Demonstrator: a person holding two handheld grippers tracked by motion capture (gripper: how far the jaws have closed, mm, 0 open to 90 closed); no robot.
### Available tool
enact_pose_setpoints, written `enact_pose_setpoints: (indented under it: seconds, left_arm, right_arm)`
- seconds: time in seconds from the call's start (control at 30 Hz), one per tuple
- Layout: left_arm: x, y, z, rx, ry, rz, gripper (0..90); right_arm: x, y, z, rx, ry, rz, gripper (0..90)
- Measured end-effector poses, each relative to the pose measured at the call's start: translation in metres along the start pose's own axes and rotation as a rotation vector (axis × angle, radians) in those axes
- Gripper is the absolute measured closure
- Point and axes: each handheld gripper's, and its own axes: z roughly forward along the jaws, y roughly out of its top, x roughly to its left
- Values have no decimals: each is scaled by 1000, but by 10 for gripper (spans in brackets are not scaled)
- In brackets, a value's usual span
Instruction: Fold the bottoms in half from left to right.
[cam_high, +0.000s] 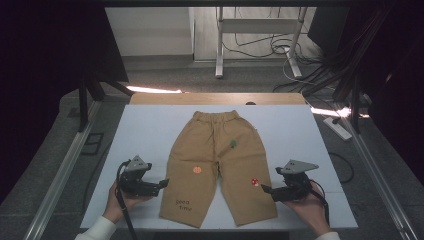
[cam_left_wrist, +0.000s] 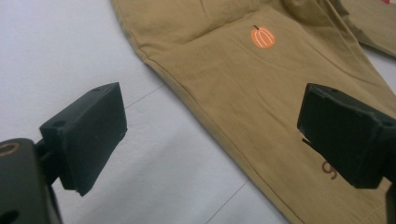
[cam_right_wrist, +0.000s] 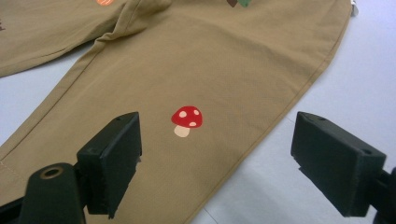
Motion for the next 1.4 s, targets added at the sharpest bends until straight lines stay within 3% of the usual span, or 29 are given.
enact_pose_setpoints:
  seconds: [0.8,1.4]
  left_arm:
    - [2,-1,1,-5,-9,5,84]
    - [2,1,4,-3,-4,0,85]
  right_arm:
    - [3,3,2,-1,4,-11,171]
    - [23,22,16,-16,57,-43,177]
